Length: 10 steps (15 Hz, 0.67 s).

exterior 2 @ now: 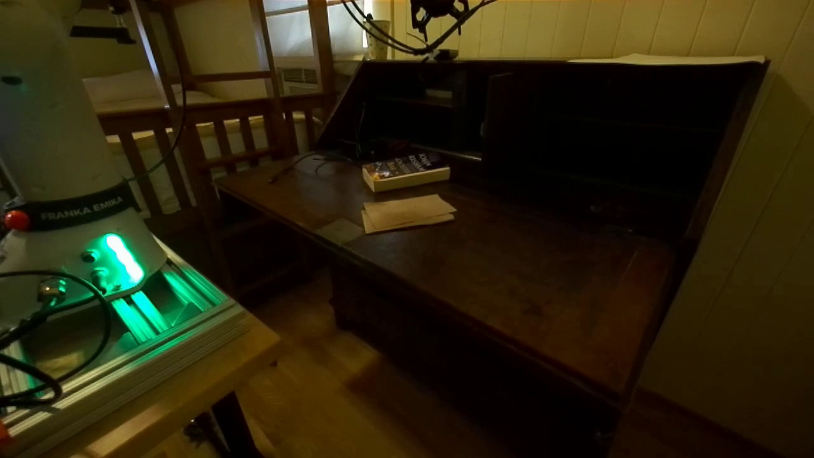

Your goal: Put the remote control on the middle shelf of the cabinet.

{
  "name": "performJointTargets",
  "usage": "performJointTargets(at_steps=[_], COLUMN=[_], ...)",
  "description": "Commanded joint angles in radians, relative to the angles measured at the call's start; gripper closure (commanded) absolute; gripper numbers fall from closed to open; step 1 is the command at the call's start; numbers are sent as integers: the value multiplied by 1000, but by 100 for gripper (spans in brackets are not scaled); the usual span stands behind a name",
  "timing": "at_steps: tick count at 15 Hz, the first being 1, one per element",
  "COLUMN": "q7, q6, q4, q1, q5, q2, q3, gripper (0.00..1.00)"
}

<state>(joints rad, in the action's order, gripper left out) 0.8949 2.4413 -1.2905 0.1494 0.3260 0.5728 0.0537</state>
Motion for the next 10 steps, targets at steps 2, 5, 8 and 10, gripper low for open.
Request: performJointTargets(at_steps=[2,5,8,10], q7=[-33,-115,-184,-194], q6=[27,104,139,118], q4=[8,4,9,10], q1=[21,19,24,33], q5=[-27,-18,-19,-21], q2=[11,22,36,41], q3=[29,26,31,46], gripper=[0,0,0,0])
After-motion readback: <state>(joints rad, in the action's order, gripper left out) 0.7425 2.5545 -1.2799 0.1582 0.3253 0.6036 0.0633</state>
